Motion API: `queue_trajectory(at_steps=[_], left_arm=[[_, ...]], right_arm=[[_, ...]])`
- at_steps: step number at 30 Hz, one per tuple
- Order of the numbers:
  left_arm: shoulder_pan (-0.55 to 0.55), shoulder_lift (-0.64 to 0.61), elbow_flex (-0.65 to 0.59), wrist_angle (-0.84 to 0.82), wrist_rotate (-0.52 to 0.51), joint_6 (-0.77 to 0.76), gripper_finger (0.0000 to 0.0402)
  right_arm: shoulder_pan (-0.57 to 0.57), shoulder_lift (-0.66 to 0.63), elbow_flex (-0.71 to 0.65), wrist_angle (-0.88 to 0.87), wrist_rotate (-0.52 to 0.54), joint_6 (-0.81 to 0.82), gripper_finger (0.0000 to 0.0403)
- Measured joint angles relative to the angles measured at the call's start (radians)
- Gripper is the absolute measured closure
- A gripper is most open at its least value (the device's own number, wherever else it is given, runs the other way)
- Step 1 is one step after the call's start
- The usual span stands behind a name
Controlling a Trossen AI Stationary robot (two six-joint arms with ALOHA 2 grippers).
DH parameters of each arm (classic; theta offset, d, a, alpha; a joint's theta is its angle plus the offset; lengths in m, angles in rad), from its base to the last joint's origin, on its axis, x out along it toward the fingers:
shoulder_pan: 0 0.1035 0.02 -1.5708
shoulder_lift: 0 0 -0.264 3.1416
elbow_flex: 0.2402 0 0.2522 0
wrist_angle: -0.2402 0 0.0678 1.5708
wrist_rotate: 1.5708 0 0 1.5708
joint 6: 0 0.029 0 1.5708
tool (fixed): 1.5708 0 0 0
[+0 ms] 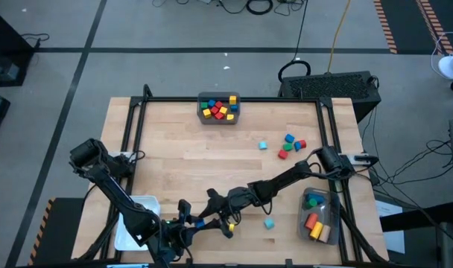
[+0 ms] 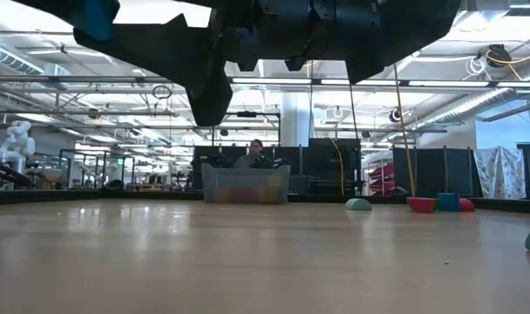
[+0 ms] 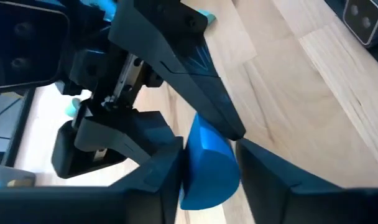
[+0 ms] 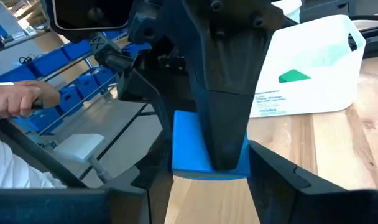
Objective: Sort blocks by size
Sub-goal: Put the blue half circle block into the white bin
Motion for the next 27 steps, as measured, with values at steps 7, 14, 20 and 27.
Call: queue_trajectory(at_steps=[7, 14, 20, 27], left_arm=[[-0.007, -0.001, 0.000, 0.000, -0.004, 0.008, 0.0301], [-0.022, -0.023, 0.000, -0.055, 0.006, -0.111, 0.0303], [-0.049, -0.082, 0.002, -0.234, 0.060, -0.324, 0.0303], [-0.083, -0.142, 0.005, -0.461, 0.271, -0.583, 0.0303]], right_arm=[[0.000, 0.000, 0.000, -0.001, -0.004, 0.017, 0.0236], [0.000, 0.000, 0.001, -0.025, -0.001, -0.006, 0.0206], [0.004, -0.005, 0.001, -0.182, 0.004, -0.004, 0.0191], [0.037, -0.009, 0.001, -0.430, 0.058, 0.028, 0.0194]])
